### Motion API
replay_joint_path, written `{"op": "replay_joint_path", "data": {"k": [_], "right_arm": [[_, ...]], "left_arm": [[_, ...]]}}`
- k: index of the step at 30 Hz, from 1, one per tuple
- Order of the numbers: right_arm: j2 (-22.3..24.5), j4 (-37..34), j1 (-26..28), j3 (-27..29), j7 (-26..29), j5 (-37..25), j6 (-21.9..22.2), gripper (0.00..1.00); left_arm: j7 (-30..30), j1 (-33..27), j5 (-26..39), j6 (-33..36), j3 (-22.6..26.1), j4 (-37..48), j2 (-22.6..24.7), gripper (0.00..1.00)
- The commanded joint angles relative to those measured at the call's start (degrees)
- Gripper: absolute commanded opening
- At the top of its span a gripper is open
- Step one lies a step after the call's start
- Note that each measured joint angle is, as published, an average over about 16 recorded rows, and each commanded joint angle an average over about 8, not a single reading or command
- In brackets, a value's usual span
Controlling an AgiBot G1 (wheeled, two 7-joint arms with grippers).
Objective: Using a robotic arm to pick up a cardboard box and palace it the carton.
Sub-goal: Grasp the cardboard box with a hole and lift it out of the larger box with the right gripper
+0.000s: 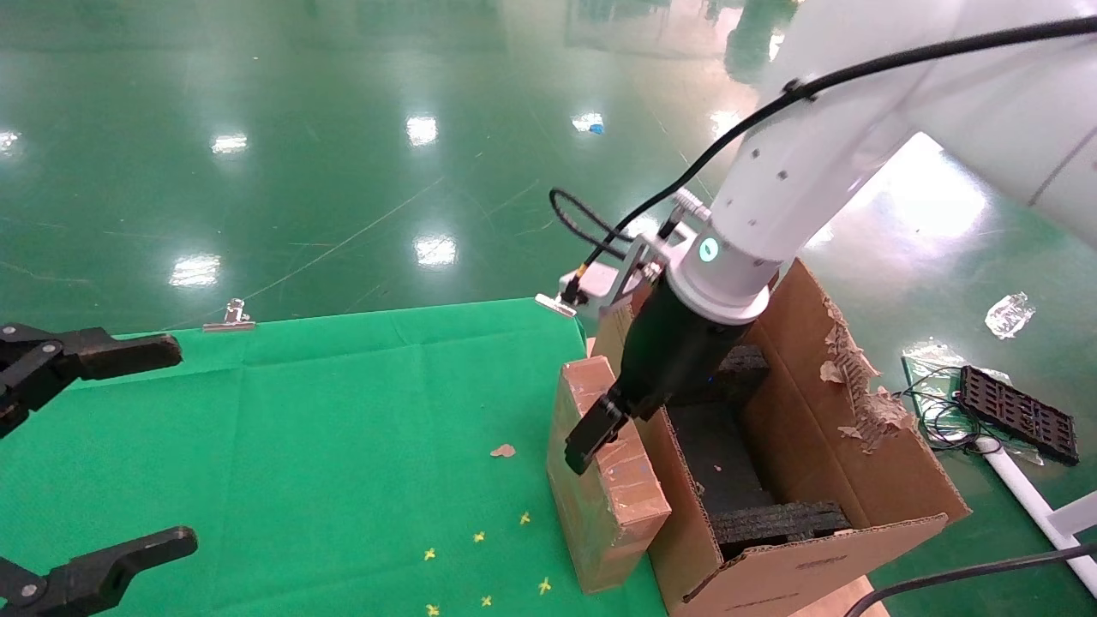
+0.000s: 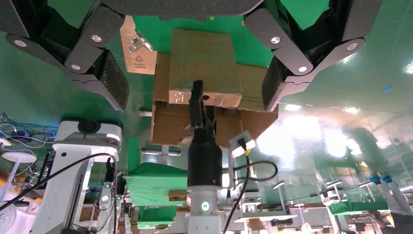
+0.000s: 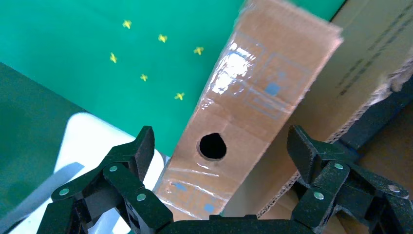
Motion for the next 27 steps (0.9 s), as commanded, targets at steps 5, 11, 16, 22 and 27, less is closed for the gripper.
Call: {"op": "replay_joint_path", "data": {"k": [5, 11, 16, 22, 27], "right_arm": [[-1.9, -0.8, -1.4, -1.1, 1.7, -0.9, -0.1, 0.12], [-2.6, -0.6, -1.9, -1.7, 3.3, -1.4, -0.3, 0.0], [-2.6, -0.3, -2.5, -1.9, 3.9, -1.1, -0.4, 0.0], [-2.4, -0.4, -3.3, -2.1, 4.2, -0.7, -0.7, 0.0], [-2.2, -0.8, -3.6, -2.3, 4.4, -0.8, -0.8, 0.0]], "left_arm": [[0.0, 0.0, 0.0, 0.0, 0.0, 0.0, 0.0, 0.19], [0.0, 0.0, 0.0, 0.0, 0.0, 0.0, 0.0, 0.0], [0.0, 0.0, 0.0, 0.0, 0.1, 0.0, 0.0, 0.0], [0.0, 0.0, -0.1, 0.0, 0.1, 0.0, 0.0, 0.0], [0.1, 0.0, -0.1, 0.0, 0.1, 0.0, 0.0, 0.0]]}}
